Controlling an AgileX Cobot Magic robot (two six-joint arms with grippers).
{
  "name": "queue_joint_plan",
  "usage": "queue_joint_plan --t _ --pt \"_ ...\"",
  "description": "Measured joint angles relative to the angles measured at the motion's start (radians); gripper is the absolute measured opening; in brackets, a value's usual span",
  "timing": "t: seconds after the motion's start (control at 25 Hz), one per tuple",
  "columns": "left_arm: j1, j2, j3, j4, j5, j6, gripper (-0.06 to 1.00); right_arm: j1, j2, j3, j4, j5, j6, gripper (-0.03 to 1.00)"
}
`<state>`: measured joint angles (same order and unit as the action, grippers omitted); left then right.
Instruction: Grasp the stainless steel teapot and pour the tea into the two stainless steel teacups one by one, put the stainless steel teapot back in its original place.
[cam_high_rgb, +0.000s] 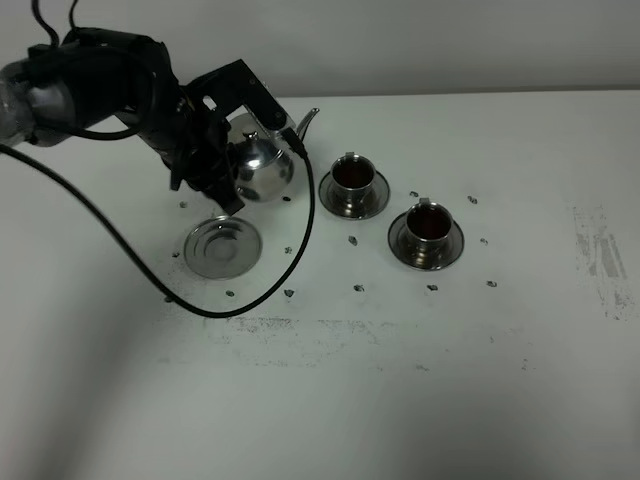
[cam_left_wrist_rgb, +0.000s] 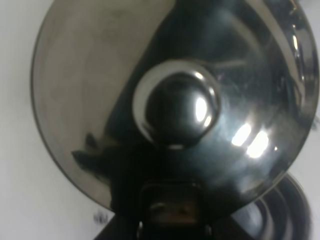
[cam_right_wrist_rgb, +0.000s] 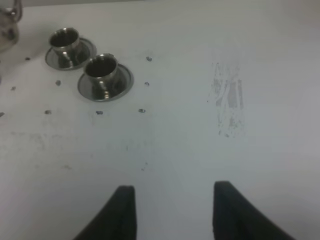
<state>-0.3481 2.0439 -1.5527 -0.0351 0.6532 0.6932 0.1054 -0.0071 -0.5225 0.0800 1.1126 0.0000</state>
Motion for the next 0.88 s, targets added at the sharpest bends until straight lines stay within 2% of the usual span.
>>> queue_joint_plan --t 0.12,0.24,0.4,0.6,0.88 --pt "0.007 -0.1 0.12 -0.001 -0.004 -0.031 0.18 0.0 0.0 0.0 0.0 0.0 0.0 0.35" --pt "0.02 -0.177 0.221 -0.01 -0.005 -0.109 0.18 0.0 0.0 0.0 0.0 0.0 0.0 0.35" --pt "0.039 -0.228 0.319 -0.017 -0.01 -0.161 0.18 0.0 0.0 0.0 0.0 0.0 0.0 0.35" --pt "0.045 -0.23 0.385 -0.018 -0.021 -0.183 0.18 0.0 0.0 0.0 0.0 0.0 0.0 0.35" --pt "0.045 -0.214 0.4 -0.02 -0.088 -0.204 0.18 0.0 0.0 0.0 0.0 0.0 0.0 0.35"
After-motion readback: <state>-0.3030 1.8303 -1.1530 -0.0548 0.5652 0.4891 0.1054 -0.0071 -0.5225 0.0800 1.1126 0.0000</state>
